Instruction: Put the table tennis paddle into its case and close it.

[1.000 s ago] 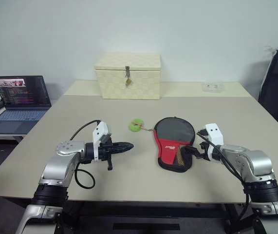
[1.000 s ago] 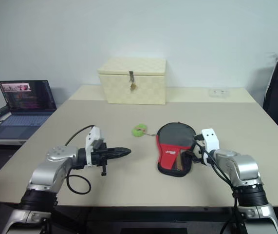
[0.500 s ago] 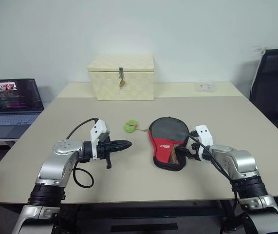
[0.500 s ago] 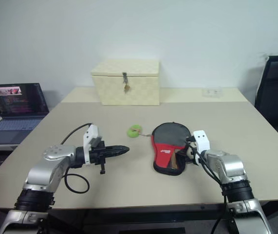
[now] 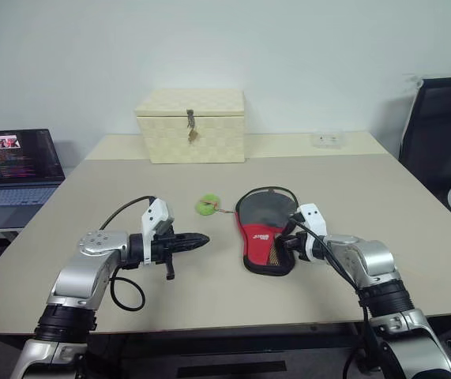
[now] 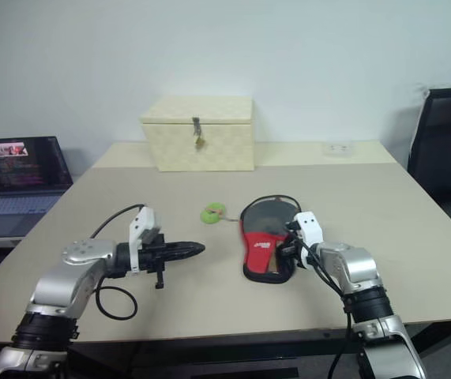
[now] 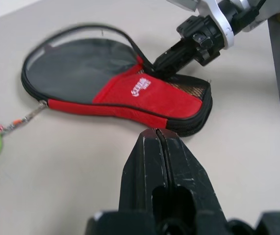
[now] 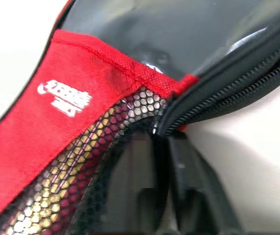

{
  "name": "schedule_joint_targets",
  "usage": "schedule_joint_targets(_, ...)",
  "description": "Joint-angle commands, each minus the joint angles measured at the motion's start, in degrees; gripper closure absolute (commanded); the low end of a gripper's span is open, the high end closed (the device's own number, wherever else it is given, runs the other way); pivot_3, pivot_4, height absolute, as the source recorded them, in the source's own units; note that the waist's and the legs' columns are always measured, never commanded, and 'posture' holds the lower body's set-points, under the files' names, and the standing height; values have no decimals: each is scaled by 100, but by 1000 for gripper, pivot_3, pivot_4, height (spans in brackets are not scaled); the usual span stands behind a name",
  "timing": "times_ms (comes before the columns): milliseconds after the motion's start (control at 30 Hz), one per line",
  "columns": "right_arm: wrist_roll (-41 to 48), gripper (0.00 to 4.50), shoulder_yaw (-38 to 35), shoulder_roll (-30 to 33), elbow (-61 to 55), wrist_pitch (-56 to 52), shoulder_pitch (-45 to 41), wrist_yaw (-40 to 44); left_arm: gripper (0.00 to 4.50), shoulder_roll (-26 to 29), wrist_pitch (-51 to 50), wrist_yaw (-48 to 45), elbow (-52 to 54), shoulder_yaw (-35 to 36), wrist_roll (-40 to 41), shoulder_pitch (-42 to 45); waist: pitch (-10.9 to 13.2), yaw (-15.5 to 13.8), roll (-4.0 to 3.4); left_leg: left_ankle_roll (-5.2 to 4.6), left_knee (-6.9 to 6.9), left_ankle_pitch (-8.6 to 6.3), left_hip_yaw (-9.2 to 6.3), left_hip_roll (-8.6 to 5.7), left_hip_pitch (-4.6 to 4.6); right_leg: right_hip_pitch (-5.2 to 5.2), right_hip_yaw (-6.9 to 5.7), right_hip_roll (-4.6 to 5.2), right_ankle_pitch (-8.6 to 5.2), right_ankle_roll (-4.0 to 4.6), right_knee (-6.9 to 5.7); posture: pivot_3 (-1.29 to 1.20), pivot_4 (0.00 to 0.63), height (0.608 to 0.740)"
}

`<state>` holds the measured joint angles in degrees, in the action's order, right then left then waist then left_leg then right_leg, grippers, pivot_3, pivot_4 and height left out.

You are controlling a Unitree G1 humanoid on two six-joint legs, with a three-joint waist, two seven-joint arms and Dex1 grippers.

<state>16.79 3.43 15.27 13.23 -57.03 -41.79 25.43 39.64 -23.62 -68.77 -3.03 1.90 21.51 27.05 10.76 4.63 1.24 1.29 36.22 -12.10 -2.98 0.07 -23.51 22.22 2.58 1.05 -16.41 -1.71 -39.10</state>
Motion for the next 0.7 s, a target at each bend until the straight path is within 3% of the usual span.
schedule_joint_targets(33, 210, 4484, 173, -197, -135, -228, -35, 275, 4500, 218, -181, -163, 501, 137, 304, -163, 0, 21, 0, 0, -5, 0, 2, 2, 2, 1, 0, -1, 0, 2, 1, 0, 150, 740)
schedule_joint_targets(333, 558, 4484, 390, -503, -1882, -1385, 642, 207, 4500, 916, -620, -735, 1401, 211, 894, -1283, 1, 37, -1, 1, -38, -3, -3, 45, 1, 16, -3, -37, -24, 44, 4, 0, 150, 740)
schedule_joint_targets(700, 898, 4484, 17, -460, -3421, -2548, 1441, -90, 4500, 1078, -786, -685, 1643, 214, 1108, -1507, 2, -6, -3, 2, -37, -3, -13, 52, 1, 13, -10, -49, -27, 56, 5, 0, 150, 740)
